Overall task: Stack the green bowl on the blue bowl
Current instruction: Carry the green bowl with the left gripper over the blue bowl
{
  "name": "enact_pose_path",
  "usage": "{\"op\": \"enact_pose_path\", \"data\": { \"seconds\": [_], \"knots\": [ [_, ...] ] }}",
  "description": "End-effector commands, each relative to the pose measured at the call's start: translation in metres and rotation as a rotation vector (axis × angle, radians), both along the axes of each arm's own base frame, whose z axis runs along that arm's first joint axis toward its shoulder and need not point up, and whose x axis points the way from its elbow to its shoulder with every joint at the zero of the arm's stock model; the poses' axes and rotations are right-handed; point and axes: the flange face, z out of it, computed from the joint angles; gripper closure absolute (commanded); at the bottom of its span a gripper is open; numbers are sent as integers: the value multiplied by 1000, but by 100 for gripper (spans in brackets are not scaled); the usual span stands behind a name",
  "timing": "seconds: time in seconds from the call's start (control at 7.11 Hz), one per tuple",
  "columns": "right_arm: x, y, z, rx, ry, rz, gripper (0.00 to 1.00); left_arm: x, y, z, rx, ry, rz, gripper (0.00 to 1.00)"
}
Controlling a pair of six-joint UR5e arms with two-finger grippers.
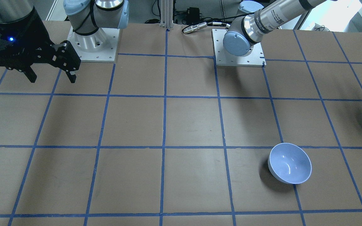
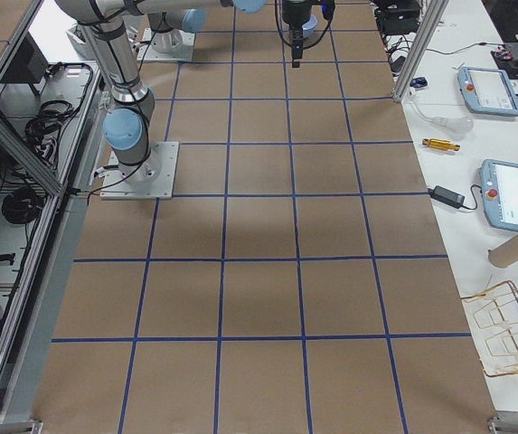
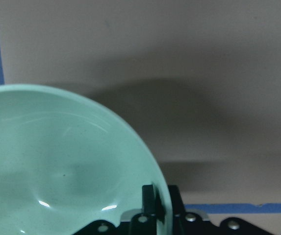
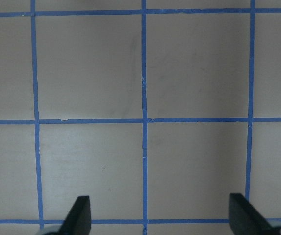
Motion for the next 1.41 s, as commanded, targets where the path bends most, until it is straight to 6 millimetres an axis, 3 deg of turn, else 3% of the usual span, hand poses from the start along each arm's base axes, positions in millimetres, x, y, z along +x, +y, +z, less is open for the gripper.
{"op": "enact_pose_path", "data": {
  "seconds": [0.0,0.14,0.28,0.56,0.84,0.98,1.27],
  "knots": [
    [0,0,0,1,0,0,0,-8,2,45,-12,-28,15,100],
    [0,0,0,1,-2,0,0,-24,-1,75,-12,4,66,100],
    [0,0,0,-1,-2,0,0,-54,-14,104,-15,30,160,100],
    [0,0,0,1,-2,0,0,-150,-63,147,-16,89,312,100],
    [0,0,0,-1,-2,0,0,-259,-122,166,-22,92,410,100],
    [0,0,0,1,-2,-1,0,-313,-144,167,-21,98,487,100],
    [0,0,0,1,-2,-1,0,-397,-176,155,-10,125,591,100]
  ]
}}
